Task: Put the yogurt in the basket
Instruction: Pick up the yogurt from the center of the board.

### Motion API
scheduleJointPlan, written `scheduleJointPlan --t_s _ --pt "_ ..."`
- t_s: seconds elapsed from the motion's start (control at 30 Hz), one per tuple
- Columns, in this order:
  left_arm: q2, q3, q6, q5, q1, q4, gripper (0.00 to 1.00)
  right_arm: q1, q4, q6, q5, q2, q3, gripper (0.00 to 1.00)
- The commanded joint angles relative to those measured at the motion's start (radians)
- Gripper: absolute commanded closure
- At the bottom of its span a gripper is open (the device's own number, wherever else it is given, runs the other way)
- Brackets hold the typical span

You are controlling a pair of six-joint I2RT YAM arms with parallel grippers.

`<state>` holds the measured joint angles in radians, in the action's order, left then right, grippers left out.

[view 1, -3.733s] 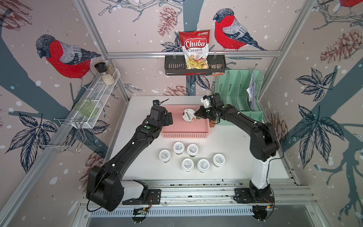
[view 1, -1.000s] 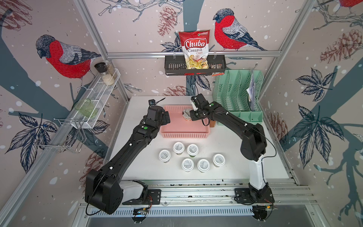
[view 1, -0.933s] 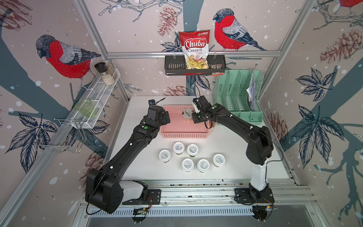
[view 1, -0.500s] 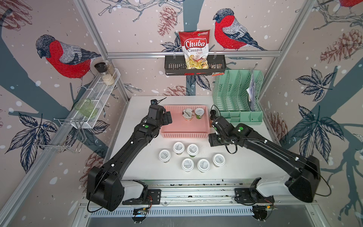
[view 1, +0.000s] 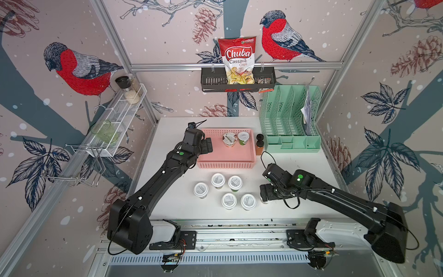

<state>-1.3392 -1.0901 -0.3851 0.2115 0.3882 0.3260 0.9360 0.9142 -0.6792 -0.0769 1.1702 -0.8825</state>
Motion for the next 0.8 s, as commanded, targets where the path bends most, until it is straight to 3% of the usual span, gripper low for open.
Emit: scheduleJointPlan --t_s 0.0,0.57,0.77 --pt "-0.01 -0.008 0.008 0.006 0.008 0.014 0.05 -0.002 -0.055 0.002 0.009 0.02 0.022 0.08" --pt "-0.031 -0.019 0.011 0.015 0.009 0.027 0.05 -0.003 -0.107 0.039 -0.008 0.11 0.072 0.06" --pt "-0.029 -0.016 0.01 0.019 0.009 0.028 0.05 0.012 -0.111 0.056 -0.025 0.143 0.068 0.12"
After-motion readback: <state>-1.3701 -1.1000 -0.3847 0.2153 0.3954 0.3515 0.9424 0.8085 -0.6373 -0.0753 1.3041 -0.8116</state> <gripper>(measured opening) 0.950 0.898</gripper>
